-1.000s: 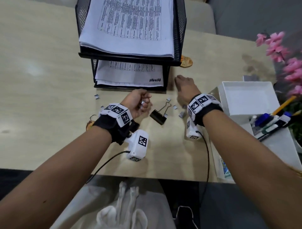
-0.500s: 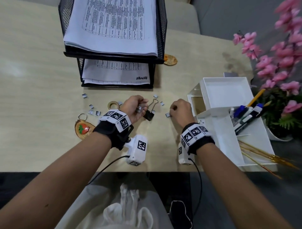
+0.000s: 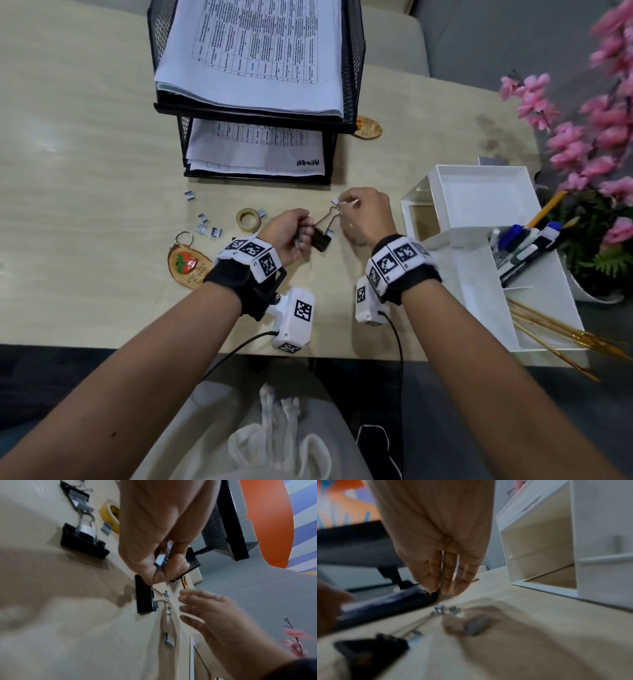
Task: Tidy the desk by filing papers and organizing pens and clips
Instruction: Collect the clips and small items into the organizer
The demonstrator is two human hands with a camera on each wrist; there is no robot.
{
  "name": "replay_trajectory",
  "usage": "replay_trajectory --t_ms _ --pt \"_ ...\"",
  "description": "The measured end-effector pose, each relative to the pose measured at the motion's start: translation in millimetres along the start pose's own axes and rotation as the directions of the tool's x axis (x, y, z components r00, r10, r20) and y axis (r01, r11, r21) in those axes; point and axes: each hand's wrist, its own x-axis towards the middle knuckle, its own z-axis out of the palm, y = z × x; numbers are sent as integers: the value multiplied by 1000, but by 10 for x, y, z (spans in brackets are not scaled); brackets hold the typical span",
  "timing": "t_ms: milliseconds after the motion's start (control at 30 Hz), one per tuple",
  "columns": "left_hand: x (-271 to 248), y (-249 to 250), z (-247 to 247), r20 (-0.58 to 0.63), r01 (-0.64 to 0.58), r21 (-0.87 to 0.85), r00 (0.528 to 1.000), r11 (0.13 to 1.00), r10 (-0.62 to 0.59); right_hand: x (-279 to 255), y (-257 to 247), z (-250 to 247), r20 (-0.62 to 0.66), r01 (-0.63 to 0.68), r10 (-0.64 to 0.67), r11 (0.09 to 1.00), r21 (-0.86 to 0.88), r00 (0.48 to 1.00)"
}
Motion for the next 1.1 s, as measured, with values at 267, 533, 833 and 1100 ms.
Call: replay_trajectory --t_ms 267,533,833,1100 --pt "-38 -95 15 -1 37 206 999 978 -38 -187 300 11 -11 -45 44 993 -108 999" --pt "-38 6 -90 -137 -6 179 990 984 31 -565 443 188 11 18 -16 975 -222 1000" --pt "-28 -62 -120 5 -59 -146 998 987 61 -656 -237 27 25 110 -121 957 267 992" --pt "-138 8 -324 12 23 -134 1000 991 -22 -370 -89 290 27 4 -2 997 -74 1000"
